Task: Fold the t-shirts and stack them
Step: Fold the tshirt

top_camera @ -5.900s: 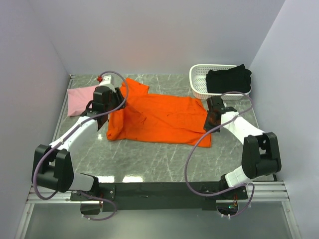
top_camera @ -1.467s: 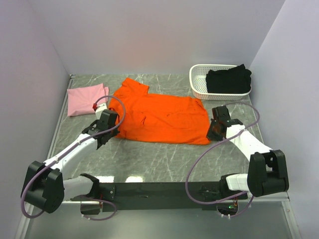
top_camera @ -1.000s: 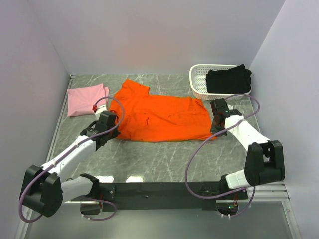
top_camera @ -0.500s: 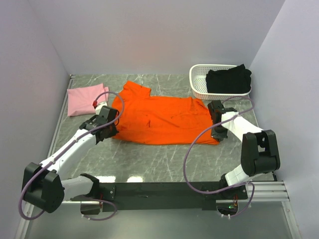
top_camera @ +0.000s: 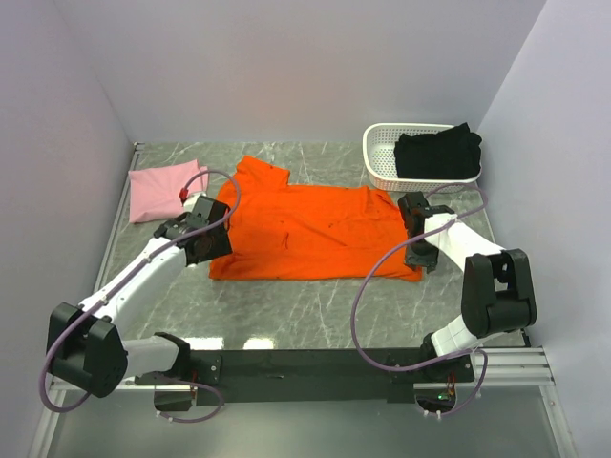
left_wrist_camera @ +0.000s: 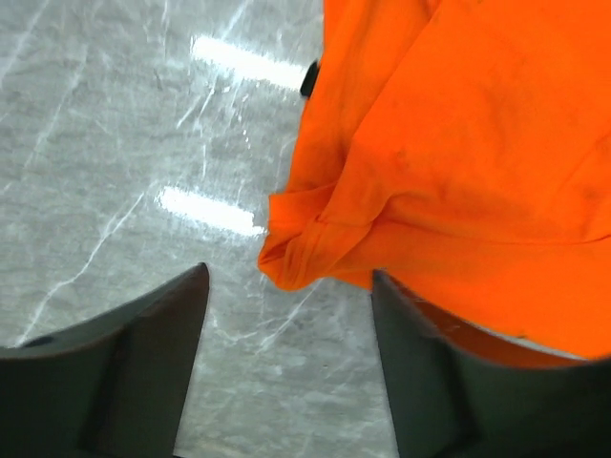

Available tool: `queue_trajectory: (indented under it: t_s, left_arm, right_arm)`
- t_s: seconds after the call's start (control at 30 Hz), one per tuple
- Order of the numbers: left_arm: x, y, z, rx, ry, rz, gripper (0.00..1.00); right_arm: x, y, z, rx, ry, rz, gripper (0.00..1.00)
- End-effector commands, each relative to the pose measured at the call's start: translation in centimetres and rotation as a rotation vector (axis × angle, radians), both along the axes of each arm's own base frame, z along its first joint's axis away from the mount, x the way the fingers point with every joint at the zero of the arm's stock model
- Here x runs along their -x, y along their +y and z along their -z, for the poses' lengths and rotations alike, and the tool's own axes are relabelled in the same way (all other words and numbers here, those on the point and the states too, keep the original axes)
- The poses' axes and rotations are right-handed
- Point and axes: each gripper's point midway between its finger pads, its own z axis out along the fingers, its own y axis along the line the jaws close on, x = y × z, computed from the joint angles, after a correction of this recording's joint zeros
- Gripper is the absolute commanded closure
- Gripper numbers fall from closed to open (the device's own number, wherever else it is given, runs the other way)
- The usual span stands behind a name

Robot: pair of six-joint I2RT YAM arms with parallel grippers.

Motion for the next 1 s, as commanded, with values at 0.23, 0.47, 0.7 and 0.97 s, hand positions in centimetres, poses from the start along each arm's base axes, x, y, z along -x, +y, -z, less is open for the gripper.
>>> queue_trajectory:
  t_s: [0.23,0.47,0.7,0.97]
  left_arm:
    - [-4.4,-8.4,-4.1,0.155,-0.186,0.161,0.19]
    - [-6.8,-18.5,0.6,0.262,-0.106,0.364,0.15]
    - [-6.0,-20.4,5.9,0.237,-0.026,0.412,0.14]
    - [-1.8,-16.5,9.4,0.199,0.034,0.354,0.11]
  right_arm:
    - [-3.5,1.5,-6.5,-0.067,-0.255,-0.035,0.37]
    - [-6.4,8.7,-6.3,-0.373,-0.377,-0.205,0.36]
    - [-7.1,12.7,-1.6,-0.409,-0.27,-0.273,0.36]
    - [-3.4,15.7,3.9,-0.369,-0.1,-0.306,0.37]
